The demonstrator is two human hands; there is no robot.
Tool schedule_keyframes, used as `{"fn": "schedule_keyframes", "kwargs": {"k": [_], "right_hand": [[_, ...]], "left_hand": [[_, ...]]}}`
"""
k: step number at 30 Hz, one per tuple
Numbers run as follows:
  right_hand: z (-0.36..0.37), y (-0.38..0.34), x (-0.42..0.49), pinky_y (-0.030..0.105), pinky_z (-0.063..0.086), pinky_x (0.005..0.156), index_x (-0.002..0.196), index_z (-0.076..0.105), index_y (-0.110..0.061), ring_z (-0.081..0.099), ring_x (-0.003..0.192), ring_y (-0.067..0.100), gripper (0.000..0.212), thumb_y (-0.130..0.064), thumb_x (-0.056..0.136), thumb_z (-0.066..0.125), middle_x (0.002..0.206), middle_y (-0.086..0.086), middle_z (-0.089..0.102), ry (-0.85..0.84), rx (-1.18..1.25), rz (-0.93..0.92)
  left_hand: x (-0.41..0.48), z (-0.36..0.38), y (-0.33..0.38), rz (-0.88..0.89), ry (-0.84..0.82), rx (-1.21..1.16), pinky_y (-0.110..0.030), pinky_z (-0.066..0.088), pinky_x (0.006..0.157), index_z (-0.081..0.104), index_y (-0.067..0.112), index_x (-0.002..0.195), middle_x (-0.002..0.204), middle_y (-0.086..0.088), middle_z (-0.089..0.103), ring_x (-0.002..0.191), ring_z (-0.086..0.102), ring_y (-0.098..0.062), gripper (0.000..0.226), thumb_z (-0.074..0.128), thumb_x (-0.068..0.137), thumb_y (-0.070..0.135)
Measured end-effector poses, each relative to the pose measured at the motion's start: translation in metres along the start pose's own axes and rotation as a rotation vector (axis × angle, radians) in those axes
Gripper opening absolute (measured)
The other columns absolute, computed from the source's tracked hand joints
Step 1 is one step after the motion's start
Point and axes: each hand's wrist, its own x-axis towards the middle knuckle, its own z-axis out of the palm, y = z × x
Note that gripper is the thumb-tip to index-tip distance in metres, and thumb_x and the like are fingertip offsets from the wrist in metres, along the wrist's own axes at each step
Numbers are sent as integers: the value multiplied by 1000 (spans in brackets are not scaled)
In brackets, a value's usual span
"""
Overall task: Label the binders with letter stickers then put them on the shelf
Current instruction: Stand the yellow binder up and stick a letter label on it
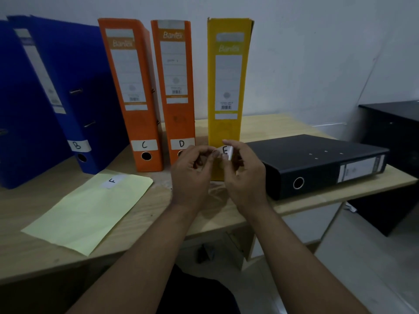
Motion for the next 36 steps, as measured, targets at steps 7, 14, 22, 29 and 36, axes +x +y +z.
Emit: {"fn": "schedule_keyframes", "kwargs": {"k": [7,14,22,29,36], "right_hand": [[-1,-3,1,36,64,87,147,58,-18,71,101,12,39,-13,109,64,111,-5,71,87,13,22],[-1,4,2,38,66,84,144,65,-13,74,103,13,38,-13,106,67,113,4,75,176,-34,55],[-3,5,2,32,65,77,121,77,-15,75,92,7,21,-24,102,76,103,-2,79,256,-81,93],[-4,1,3,33,56,63,94,76,-14,65,72,11,11,-24,99,77,83,-6,70,265,-122,86],[-6,4,1,34,62,67,104,83,-16,72,76,11,8,-21,97,81,85,-8,77,276,-29,146]], "left_hand": [[0,2,-4,-28,28,-42,-20,52,76,80,15,109,97,4,75,86,66,-10,13,78,97,17],[0,2,-6,-40,39,-49,-31,60,76,81,15,115,100,4,77,89,70,-15,23,81,93,24],[1,2,-5,-116,100,-71,-37,62,77,82,19,106,96,6,77,89,72,-16,17,83,92,28],[3,1,-4,-119,98,-81,-36,62,83,81,21,104,99,8,77,96,72,-15,14,81,93,30],[2,3,-6,-156,89,-83,-23,60,78,82,18,107,95,8,78,90,73,-9,20,84,90,29]]}}
